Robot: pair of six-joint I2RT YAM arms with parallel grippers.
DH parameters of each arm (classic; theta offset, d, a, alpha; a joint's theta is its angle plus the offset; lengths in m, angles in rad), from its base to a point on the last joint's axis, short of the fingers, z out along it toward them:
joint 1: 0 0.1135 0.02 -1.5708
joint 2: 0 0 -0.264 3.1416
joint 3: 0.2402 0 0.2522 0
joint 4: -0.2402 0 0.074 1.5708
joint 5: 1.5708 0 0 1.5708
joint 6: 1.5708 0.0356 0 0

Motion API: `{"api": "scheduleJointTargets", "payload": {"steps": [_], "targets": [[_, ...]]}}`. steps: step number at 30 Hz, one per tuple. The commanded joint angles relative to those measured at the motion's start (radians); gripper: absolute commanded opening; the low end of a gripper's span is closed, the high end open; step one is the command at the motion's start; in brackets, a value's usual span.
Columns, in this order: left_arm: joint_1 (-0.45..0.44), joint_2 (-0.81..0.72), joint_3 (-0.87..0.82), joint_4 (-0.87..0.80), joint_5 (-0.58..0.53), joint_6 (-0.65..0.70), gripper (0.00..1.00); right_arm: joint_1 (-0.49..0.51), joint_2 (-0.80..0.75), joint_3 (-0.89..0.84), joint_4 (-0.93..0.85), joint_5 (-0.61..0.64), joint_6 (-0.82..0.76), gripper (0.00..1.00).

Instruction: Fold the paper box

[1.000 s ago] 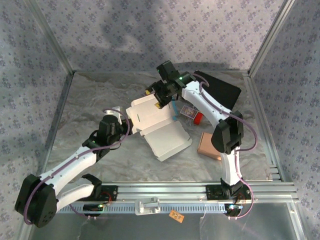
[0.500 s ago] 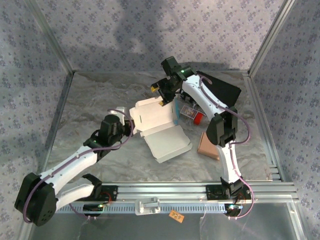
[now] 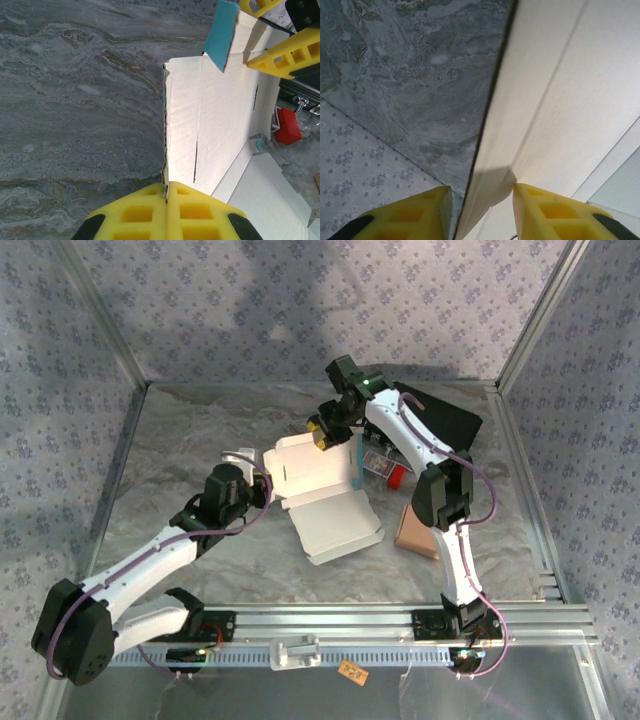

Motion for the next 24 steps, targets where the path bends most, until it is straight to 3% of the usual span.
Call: {"api": "scheduleJointTargets", "payload": {"steps": [1,4,11,14,16,20,22,24], "targets": [[-0.010,0.004,0.039,0.005,-0.009,0.025,0.00,-0.006,-0.020,-0.012,-0.026,0.002,-0.013,0.33],[-0.010,0.007,0.041,0.002,-0.010,0.028,0.00,-0.010,-0.035,-0.024,-0.015,0.016,-0.014,0.31],[-0.010,0.011,0.042,-0.002,-0.007,0.027,0.00,-0.012,-0.072,-0.073,0.048,0.046,-0.015,0.15],[-0.009,0.013,0.042,-0.002,-0.010,0.023,0.00,-0.001,-0.094,-0.114,0.081,0.062,-0.013,0.02],[-0.008,0.013,0.045,-0.013,-0.018,0.012,0.00,0.007,-0.116,-0.165,0.131,0.067,0.001,0.00],[0.024,-0.024,0.061,-0.083,-0.012,-0.090,0.20,0.037,-0.189,-0.332,0.312,0.107,0.052,0.00],[0.057,-0.062,0.089,-0.174,-0.014,-0.209,0.31,0.057,-0.230,-0.425,0.432,0.165,0.085,0.00],[0.099,-0.104,0.123,-0.294,0.007,-0.367,0.35,0.079,-0.273,-0.519,0.560,0.226,0.117,0.00]]}}
